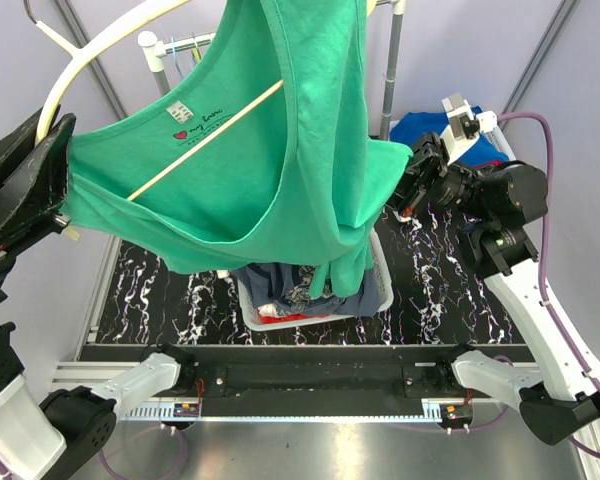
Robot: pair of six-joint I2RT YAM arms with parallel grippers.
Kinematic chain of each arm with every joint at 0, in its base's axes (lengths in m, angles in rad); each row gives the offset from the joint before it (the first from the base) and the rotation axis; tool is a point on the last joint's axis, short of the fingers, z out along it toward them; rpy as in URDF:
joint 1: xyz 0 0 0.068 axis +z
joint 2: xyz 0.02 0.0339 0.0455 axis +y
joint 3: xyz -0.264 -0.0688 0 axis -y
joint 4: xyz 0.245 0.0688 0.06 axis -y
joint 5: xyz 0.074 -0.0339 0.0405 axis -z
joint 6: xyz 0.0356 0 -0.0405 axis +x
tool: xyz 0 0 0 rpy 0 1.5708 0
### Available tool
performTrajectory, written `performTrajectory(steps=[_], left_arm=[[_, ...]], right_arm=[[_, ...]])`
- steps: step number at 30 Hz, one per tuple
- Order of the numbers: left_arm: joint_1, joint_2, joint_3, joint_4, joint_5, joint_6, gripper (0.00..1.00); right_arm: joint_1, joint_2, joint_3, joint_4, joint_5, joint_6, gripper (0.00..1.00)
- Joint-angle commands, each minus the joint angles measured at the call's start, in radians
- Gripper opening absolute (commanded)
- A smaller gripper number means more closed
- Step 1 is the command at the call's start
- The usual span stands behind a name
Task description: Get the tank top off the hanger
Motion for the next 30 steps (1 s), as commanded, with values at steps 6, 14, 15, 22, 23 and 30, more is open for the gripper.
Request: performTrajectory(steps=[6,14,15,22,23,30], left_arm=[[0.007,-0.072,-0.136,0.101,-0.003,0.045,0.0],[0.007,-0.187,-0.411,0.077,-0.014,0.07,0.0],[0.007,-0.195,-0.437,0.071,-0.014,0.07,0.0],[0.007,-0.246,-0.678,0.029,-0.006,0.121,0.0],[0.007,-0.246,-0.693,0.023,-0.013,0.125,0.0],[0.007,-0.226,-0.739,0.014,-0.045,0.168,0.0]], right_arm=[[0.01,0.02,-0.117,-0.288,0.145,-0.281,0.08],[0.039,0.03,-0.348,-0.308,0.277,-0.36,0.16],[0.051,0.035,-0.36,-0.325,0.315,-0.373,0.21],[0.072,-0.081,-0.319,-0.551,0.625,-0.469,0.63],[0.07,-0.13,-0.287,-0.605,0.719,-0.473,0.64],[0.07,-0.325,-0.184,-0.73,0.891,-0.46,0.71]])
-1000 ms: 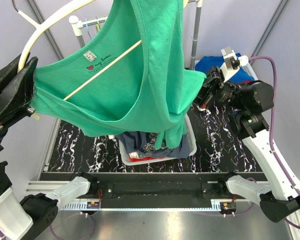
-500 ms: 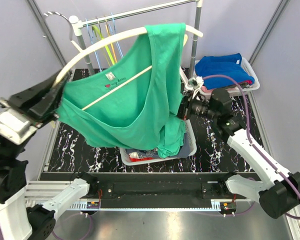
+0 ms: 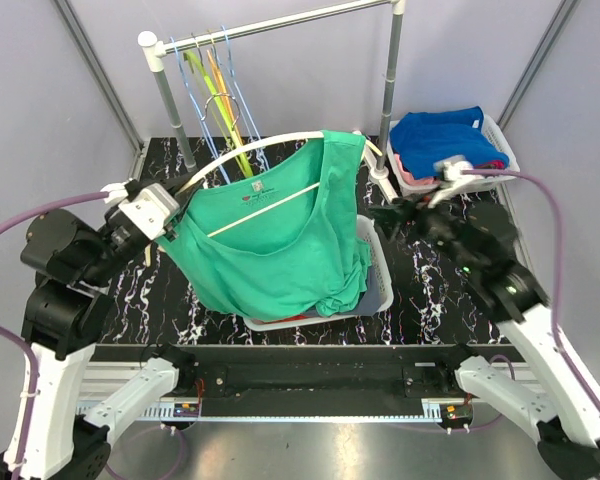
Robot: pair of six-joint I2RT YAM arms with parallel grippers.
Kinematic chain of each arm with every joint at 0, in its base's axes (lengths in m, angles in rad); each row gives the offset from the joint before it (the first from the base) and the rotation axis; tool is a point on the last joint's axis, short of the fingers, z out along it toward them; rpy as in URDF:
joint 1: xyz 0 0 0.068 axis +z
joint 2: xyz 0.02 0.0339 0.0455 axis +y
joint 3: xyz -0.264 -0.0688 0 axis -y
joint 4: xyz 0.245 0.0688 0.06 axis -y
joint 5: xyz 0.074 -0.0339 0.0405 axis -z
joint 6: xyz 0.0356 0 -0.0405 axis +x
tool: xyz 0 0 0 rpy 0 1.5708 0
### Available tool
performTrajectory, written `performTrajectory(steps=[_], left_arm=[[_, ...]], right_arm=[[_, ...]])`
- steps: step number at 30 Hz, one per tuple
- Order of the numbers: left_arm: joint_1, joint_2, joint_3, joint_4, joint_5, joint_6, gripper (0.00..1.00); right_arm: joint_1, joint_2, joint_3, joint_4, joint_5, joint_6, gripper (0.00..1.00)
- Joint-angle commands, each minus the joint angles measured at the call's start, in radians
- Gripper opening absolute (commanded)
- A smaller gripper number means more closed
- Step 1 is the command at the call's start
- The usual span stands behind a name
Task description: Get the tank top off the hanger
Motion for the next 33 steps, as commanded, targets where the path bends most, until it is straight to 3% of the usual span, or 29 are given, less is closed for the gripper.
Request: performTrajectory(steps=[1,5,15,22,29,33], left_arm=[[0.002,-0.001,0.017,0.104,-0.035,0.029,0.0],[0.0,0.005,0.022,0.099,-0.013,0.017,0.0],[0.002,-0.005,0.019,0.085,0.01,0.012,0.0],[0.002,0.005,0.019,0.087,0.022,0.003,0.0],[0.002,0.017,0.014,0.087,0.036,-0.013,0.0],[0.002,0.023,0.025,0.085,0.04,-0.016,0.0]], right_arm=[[0.006,-0.102,0.087,-0.049,0.107,0.004,0.72],[0.004,-0.109,0.1,0.004,-0.011,0.055,0.74],[0.006,0.029,0.107,0.148,-0.142,0.09,0.77],[0.006,0.079,0.087,0.271,-0.272,0.127,0.72],[0.013,0.131,0.109,0.288,-0.321,0.127,0.7],[0.016,0.161,0.13,0.316,-0.327,0.115,0.61]])
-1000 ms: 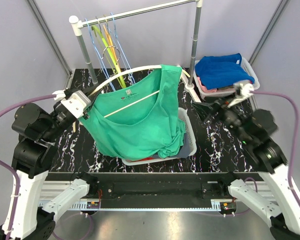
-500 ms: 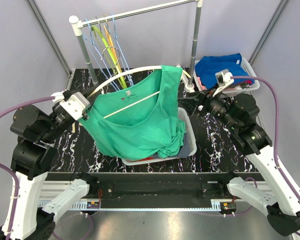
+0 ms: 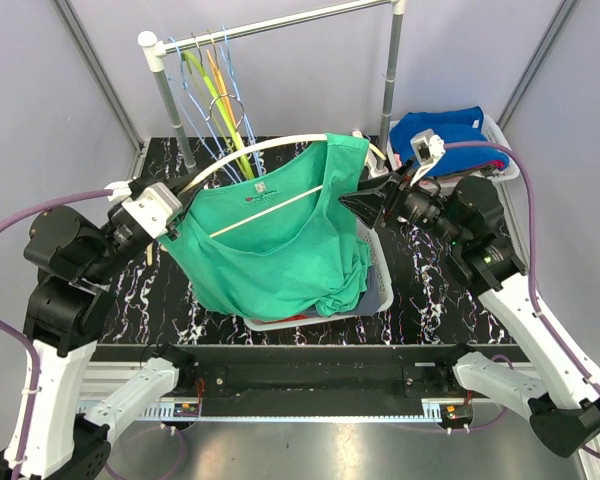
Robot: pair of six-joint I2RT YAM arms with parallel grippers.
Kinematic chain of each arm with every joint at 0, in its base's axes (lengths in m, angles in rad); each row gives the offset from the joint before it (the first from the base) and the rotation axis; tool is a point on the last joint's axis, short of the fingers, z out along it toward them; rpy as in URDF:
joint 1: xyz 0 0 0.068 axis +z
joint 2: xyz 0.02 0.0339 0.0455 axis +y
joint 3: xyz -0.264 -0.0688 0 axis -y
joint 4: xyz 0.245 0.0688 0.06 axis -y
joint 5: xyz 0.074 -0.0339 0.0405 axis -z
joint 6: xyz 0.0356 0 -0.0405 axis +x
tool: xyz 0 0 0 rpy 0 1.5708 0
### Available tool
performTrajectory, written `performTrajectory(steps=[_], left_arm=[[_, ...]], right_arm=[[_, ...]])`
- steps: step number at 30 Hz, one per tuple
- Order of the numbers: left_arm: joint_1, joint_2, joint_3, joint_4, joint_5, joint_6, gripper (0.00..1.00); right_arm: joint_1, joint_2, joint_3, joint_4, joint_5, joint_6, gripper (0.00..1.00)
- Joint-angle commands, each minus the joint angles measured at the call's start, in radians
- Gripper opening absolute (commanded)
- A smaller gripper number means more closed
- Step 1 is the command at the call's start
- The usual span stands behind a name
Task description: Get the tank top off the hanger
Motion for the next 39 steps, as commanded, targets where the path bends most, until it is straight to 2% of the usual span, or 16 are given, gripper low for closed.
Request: performTrajectory(steps=[1,4,5,9,11,13,17,24,26,31,36,39], left_arm=[[0.002,0.007,0.028,0.089,0.024,-0.021,0.0],[0.002,0.006,0.031,0.088,0.022,-0.021,0.0],[0.002,0.001,0.031,0.089,0.02,-0.021,0.0],[0.002,-0.013,0.014,0.08,0.004,0.004,0.0],[0.003,-0.03,0.007,0.077,-0.003,0.022,0.0],[0.003,-0.04,-0.01,0.072,-0.004,0.039,0.0],[0.002,-0.057,-0.032,0.06,0.002,0.067,0.0],[0.002,-0.079,-0.036,0.019,0.022,0.12,0.0],[0.003,-0.088,-0.027,0.0,0.04,0.133,0.0],[0.002,-0.103,0.005,-0.046,0.079,0.136,0.0],[0.002,-0.116,0.03,-0.055,0.085,0.123,0.0],[0.003,-0.117,0.045,-0.055,0.079,0.122,0.0]], right_arm=[[0.009,0.026,0.048,0.068,-0.036,-0.005,0.58],[0.009,0.031,0.057,0.059,-0.033,-0.017,0.47],[0.009,0.028,0.06,0.053,-0.028,-0.025,0.36],[0.009,-0.009,0.071,-0.025,0.021,-0.069,0.15],[0.009,-0.049,0.069,-0.056,0.087,-0.1,0.06],[0.009,-0.093,0.069,-0.096,0.195,-0.108,0.01],[0.009,-0.149,0.06,-0.091,0.314,-0.143,0.0],[0.009,-0.137,0.085,-0.125,0.441,-0.162,0.0],[0.01,-0.143,0.085,-0.125,0.546,-0.169,0.0],[0.009,-0.086,0.149,-0.228,0.696,-0.221,0.0],[0.01,-0.049,0.152,-0.295,0.742,-0.228,0.0],[0.01,-0.057,0.12,-0.295,0.687,-0.231,0.0]])
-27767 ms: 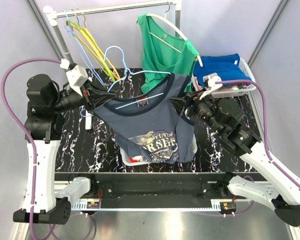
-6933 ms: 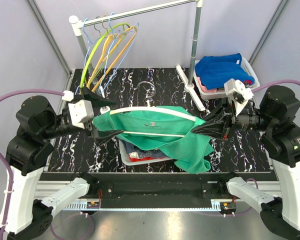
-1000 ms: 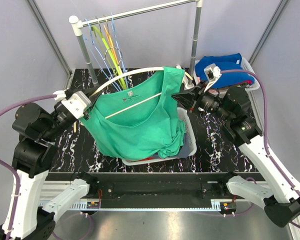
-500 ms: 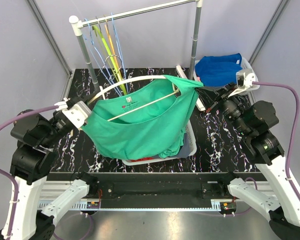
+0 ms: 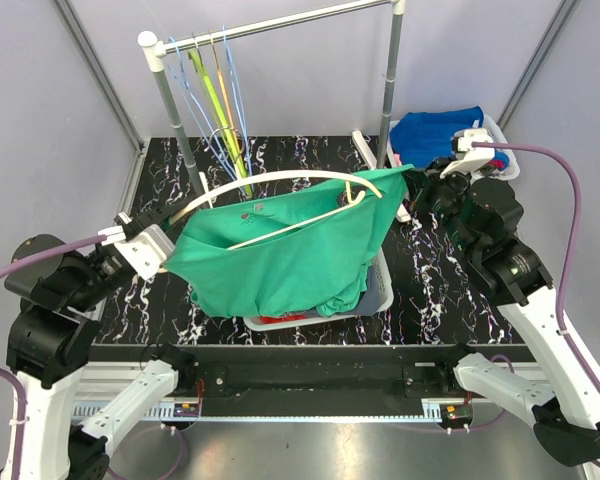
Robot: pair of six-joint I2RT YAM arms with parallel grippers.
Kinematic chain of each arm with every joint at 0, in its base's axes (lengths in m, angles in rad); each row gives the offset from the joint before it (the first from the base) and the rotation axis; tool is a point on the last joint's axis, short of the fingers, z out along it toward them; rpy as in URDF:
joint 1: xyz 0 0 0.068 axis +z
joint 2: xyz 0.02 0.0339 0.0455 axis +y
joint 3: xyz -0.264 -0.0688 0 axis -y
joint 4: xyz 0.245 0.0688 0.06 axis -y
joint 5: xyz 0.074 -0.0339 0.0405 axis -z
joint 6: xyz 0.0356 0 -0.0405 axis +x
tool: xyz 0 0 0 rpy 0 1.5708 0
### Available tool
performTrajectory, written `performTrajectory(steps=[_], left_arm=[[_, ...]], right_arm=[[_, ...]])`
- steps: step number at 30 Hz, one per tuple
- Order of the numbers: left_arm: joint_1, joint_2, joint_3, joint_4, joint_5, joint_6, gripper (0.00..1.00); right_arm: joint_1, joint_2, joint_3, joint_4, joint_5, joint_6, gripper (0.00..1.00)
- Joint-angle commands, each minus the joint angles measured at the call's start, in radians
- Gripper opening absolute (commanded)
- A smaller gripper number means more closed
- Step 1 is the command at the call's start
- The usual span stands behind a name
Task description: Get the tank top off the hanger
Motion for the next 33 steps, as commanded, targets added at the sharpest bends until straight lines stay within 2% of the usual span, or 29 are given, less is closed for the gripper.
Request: performTrajectory(steps=[1,5,8,11,13,16,19,24,29,33], left_arm=[[0.003,-0.017,0.062,0.061,0.019,-0.002,0.0],[0.003,-0.003,0.078,0.084,0.031,-0.037,0.0],[0.003,0.006,0.073,0.121,0.035,-0.069,0.0],[0.003,0.023,0.067,0.144,0.03,-0.083,0.0],[0.003,0.036,0.039,0.152,0.032,-0.057,0.0],[0.003,0.042,-0.005,0.161,0.03,-0.001,0.0],[0.003,0.028,-0.067,0.196,0.044,0.036,0.0],[0.003,0.008,-0.152,0.259,0.139,0.085,0.0],[0.002,0.005,-0.182,0.33,0.272,0.148,0.0],[0.002,-0.01,-0.199,0.386,0.326,0.177,0.0]], right_arm=[[0.002,-0.014,-0.006,-0.015,0.009,-0.027,0.0],[0.002,-0.005,-0.046,-0.019,-0.109,-0.019,0.0],[0.002,-0.057,-0.129,0.063,-0.331,-0.029,0.02],[0.002,-0.121,-0.183,0.081,-0.579,-0.041,0.34],[0.002,-0.146,-0.172,0.033,-0.618,-0.064,0.56],[0.002,-0.204,-0.118,-0.059,-0.648,-0.12,0.64],[0.002,-0.253,-0.031,-0.167,-0.671,-0.147,0.71],[0.002,-0.25,0.127,-0.271,-0.721,-0.225,0.73],[0.003,-0.166,0.225,-0.285,-0.73,-0.286,0.74],[0.002,-0.075,0.297,-0.338,-0.812,-0.334,0.77]])
